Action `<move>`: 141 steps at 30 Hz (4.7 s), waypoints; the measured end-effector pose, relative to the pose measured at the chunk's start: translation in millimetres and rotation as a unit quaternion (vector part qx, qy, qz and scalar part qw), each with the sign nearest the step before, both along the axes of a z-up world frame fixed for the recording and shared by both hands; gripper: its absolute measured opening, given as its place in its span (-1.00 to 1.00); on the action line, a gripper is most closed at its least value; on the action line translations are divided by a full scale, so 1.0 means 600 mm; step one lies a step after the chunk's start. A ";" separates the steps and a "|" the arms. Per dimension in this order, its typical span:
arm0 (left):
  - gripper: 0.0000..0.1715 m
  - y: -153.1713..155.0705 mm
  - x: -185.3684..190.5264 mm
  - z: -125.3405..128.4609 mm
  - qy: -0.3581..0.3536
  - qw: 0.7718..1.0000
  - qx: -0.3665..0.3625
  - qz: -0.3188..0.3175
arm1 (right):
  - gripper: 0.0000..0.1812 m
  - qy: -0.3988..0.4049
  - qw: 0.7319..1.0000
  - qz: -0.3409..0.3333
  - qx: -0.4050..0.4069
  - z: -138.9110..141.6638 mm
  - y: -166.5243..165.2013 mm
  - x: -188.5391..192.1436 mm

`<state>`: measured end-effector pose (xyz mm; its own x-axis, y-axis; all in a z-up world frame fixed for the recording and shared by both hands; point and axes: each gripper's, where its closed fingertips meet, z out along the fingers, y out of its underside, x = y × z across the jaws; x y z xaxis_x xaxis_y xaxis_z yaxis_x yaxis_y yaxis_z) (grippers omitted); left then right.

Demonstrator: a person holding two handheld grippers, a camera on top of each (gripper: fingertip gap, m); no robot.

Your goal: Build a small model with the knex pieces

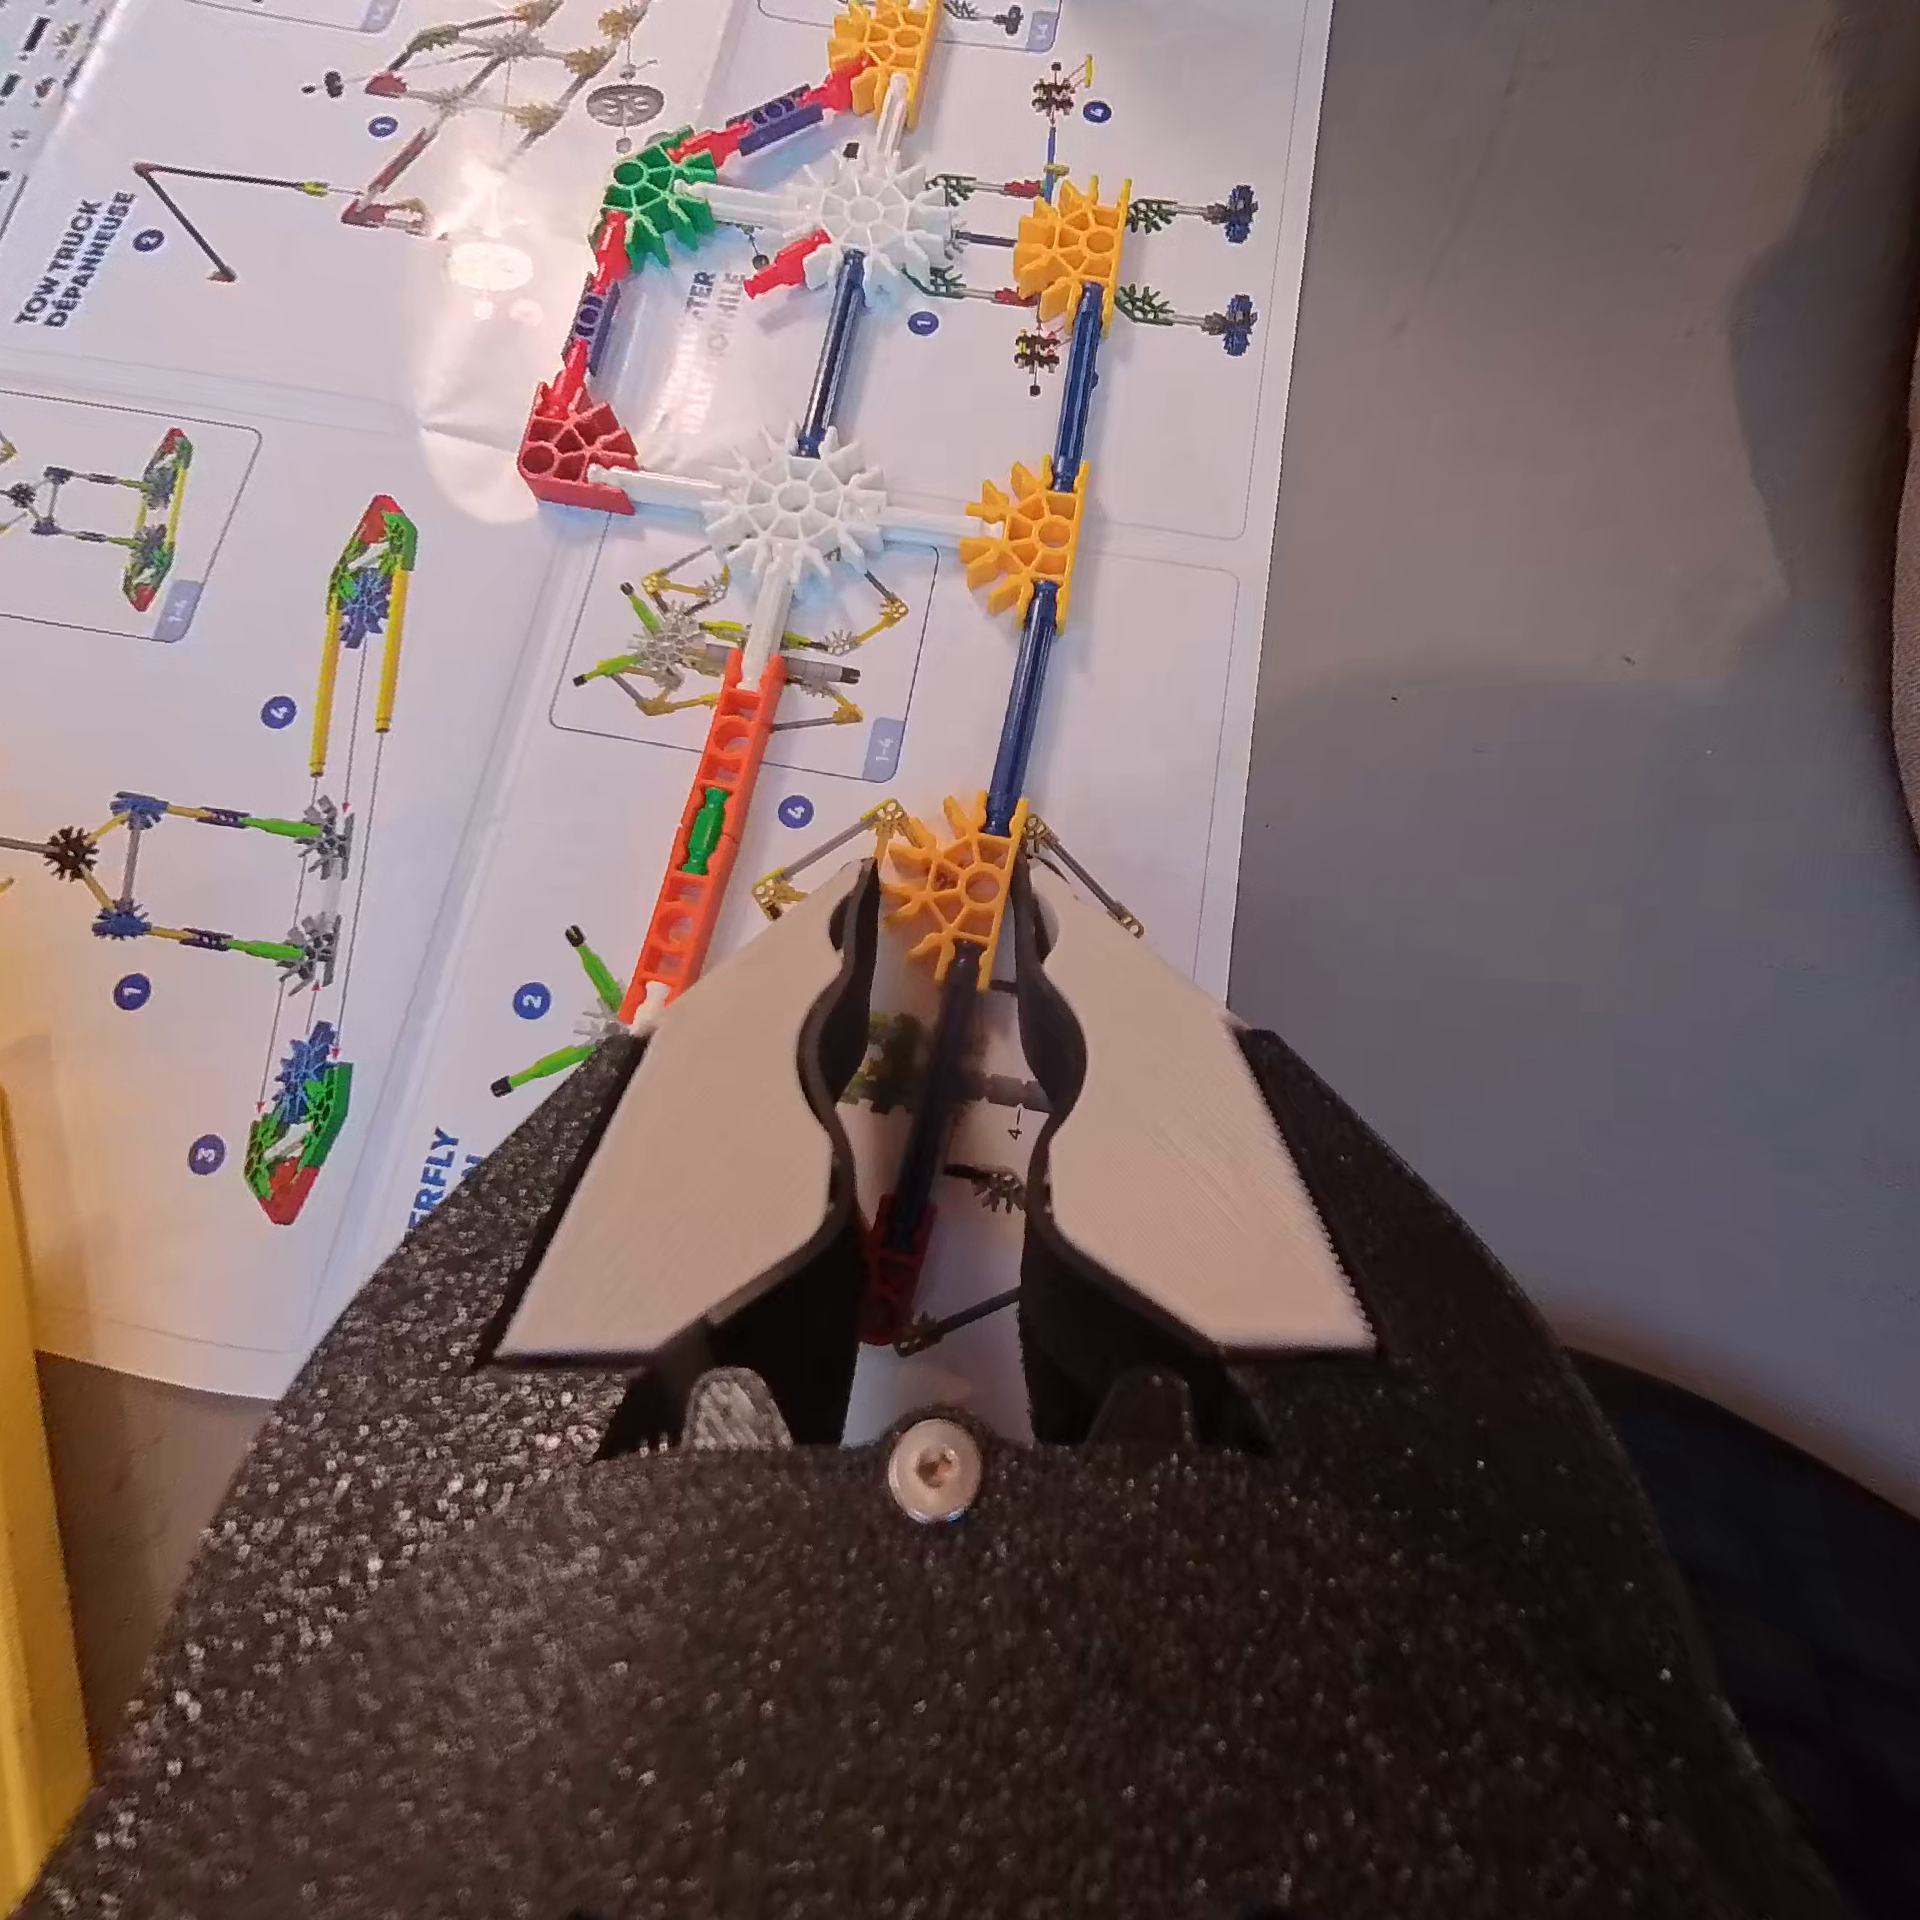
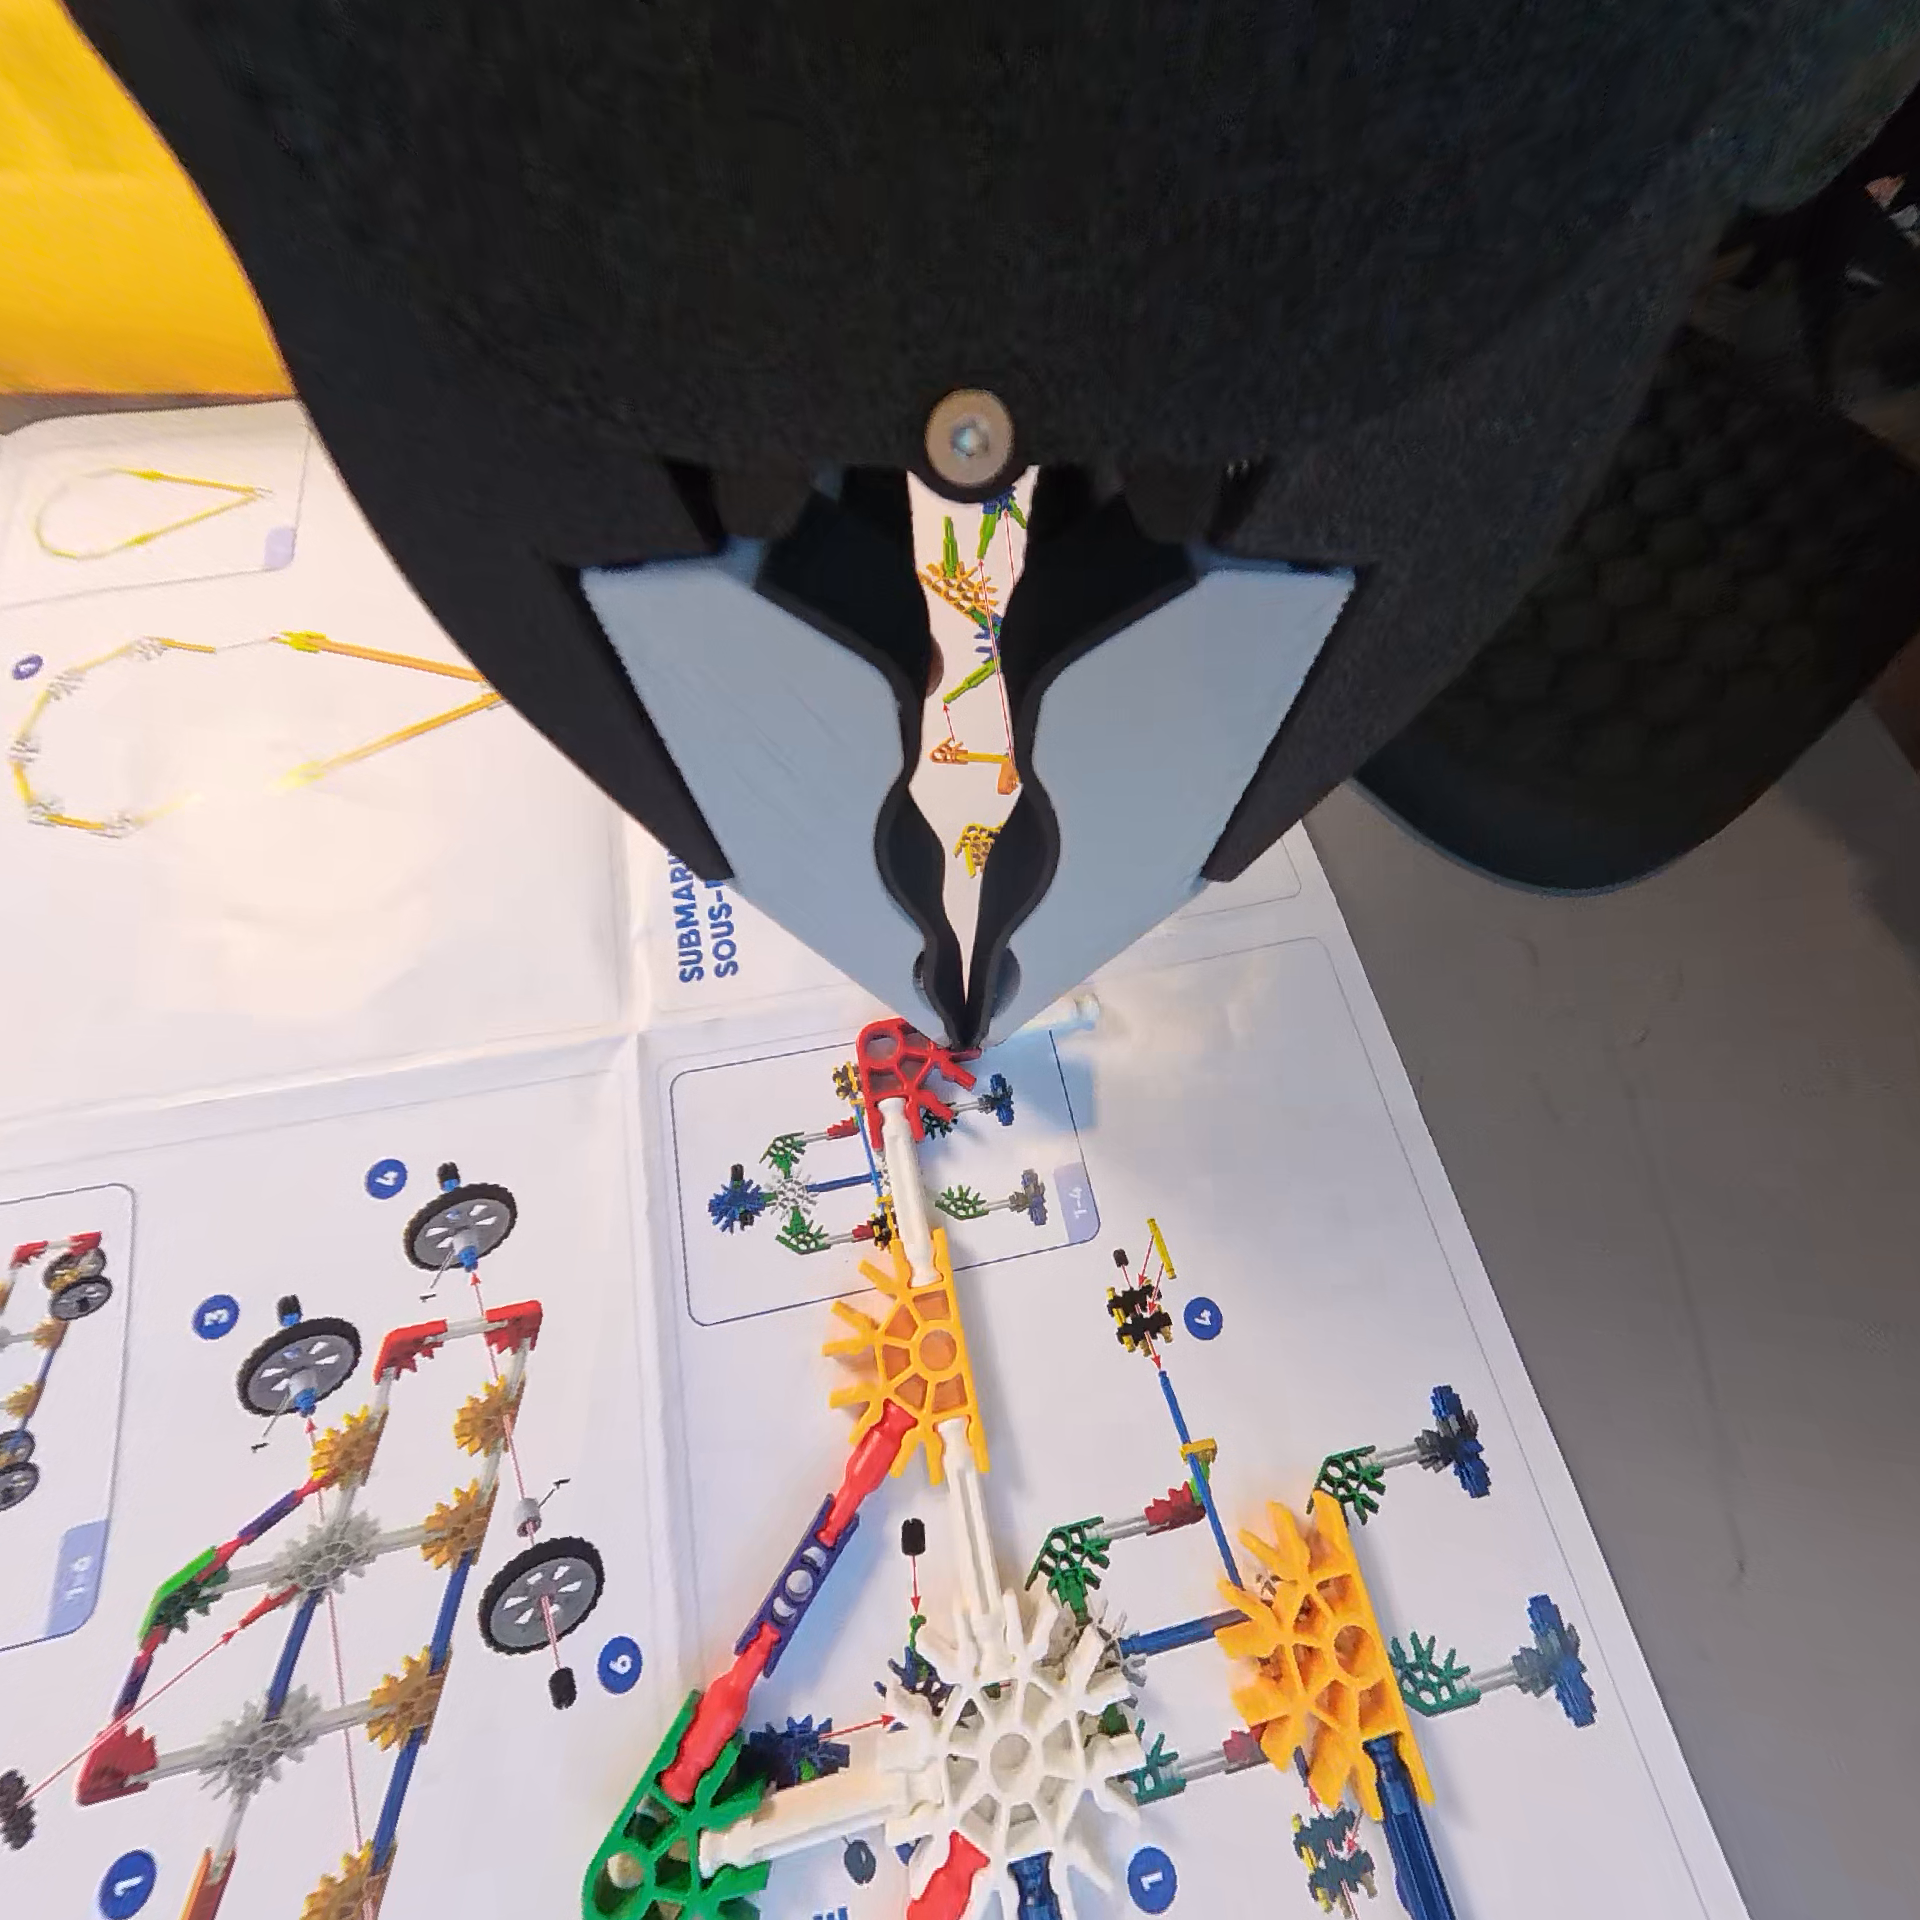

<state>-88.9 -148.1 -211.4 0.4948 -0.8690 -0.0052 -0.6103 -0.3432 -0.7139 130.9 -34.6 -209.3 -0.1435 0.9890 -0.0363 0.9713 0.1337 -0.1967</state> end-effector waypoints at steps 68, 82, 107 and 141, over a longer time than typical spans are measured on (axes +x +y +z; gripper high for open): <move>-0.75 -0.041 -0.777 0.017 0.189 0.746 -0.232 0.595 | -0.77 0.496 0.799 -0.271 0.205 0.143 0.095 -0.028; -1.00 -0.040 -0.778 0.037 0.192 0.767 -0.195 0.580 | -0.77 0.501 0.799 -0.260 0.208 0.147 0.090 -0.031; -1.00 -0.045 -0.789 0.022 0.139 0.756 -0.220 0.601 | -0.75 0.510 0.798 -0.237 0.218 0.157 0.077 -0.038; -1.00 -0.078 -0.782 0.056 0.194 0.755 -0.233 0.581 | -0.76 0.524 0.791 -0.218 0.230 0.176 0.064 -0.038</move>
<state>-558.3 -194.9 -177.5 0.9644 0.1990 -0.1740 0.1644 -0.9670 -0.1947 108.0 3.8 -103.9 0.5007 0.8274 0.2545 0.2810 0.1227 -0.9518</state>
